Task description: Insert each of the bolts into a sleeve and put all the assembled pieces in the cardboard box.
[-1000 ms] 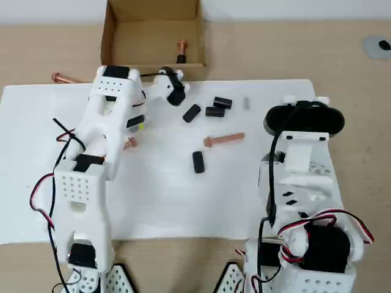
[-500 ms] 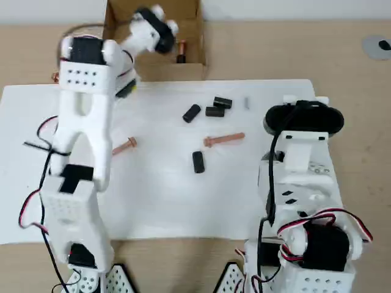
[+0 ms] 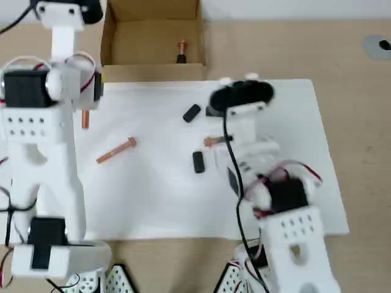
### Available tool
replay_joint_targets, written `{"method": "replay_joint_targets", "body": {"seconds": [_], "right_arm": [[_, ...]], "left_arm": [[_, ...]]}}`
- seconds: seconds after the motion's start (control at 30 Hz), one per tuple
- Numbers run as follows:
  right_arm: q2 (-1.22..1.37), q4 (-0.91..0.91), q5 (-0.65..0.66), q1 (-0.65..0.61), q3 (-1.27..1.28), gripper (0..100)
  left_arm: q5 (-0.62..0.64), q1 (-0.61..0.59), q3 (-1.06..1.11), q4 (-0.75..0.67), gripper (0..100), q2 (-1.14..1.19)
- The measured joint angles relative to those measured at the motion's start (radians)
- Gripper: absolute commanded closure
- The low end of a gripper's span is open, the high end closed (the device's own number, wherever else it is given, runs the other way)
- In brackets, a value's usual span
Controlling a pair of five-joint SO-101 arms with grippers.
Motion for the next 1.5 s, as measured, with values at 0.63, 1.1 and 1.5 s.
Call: {"method": "replay_joint_targets", "body": {"seconds": [0.63, 1.1, 1.5], "right_arm": [[0.568, 0.006, -0.21, -0.164, -0.166, 83.9], [0.825, -0.009, -0.252, -0.195, -0.199, 83.9], [0.936, -0.057, -0.252, -0.196, -0.207, 83.9]], "left_arm": [[0.193, 0.0, 0.666, -0.094, 99, -0.884], [0.193, 0.0, 0.847, -0.204, 99, -1.162], [0.193, 0.0, 0.847, -0.204, 99, -1.206]]}}
